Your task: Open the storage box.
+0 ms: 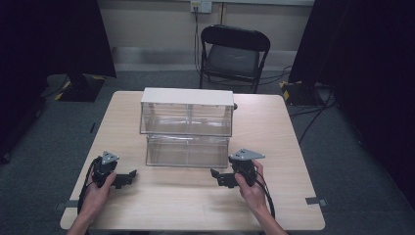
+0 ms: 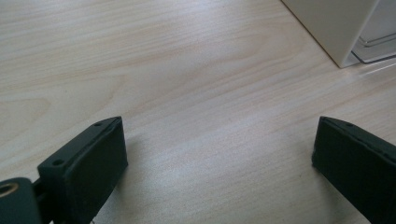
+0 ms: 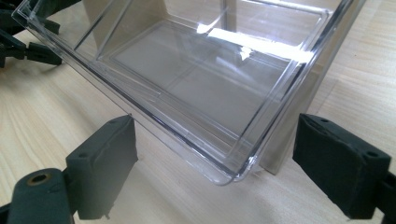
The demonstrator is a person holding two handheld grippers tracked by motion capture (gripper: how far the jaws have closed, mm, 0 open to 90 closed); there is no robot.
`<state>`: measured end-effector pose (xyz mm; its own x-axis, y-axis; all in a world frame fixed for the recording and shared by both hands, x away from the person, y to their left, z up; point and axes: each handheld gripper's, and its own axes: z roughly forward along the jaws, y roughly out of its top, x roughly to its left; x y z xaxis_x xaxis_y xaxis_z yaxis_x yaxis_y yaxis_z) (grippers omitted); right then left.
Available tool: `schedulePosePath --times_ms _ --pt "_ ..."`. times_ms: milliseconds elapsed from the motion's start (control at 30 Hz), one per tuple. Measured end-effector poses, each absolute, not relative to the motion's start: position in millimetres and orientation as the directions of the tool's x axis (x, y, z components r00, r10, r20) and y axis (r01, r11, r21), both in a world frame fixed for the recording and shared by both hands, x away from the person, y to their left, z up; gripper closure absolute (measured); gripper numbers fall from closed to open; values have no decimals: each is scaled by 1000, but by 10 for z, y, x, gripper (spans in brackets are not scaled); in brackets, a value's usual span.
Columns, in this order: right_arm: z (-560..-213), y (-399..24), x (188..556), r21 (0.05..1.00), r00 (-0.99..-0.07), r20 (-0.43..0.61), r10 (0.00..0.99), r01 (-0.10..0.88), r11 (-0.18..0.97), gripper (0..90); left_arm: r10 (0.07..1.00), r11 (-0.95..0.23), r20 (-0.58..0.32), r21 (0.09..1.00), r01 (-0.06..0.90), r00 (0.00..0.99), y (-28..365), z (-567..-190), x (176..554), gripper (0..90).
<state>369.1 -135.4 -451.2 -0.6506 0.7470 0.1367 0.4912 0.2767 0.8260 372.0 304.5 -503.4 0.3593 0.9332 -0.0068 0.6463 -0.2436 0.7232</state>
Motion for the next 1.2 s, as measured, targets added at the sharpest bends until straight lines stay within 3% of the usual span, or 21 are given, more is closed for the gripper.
schedulePosePath --times_ms 1200 --pt "-4356 -1353 3624 855 -657 97 748 440 275 130 933 -244 -7 723 646 359 3045 -5034 3720 27"
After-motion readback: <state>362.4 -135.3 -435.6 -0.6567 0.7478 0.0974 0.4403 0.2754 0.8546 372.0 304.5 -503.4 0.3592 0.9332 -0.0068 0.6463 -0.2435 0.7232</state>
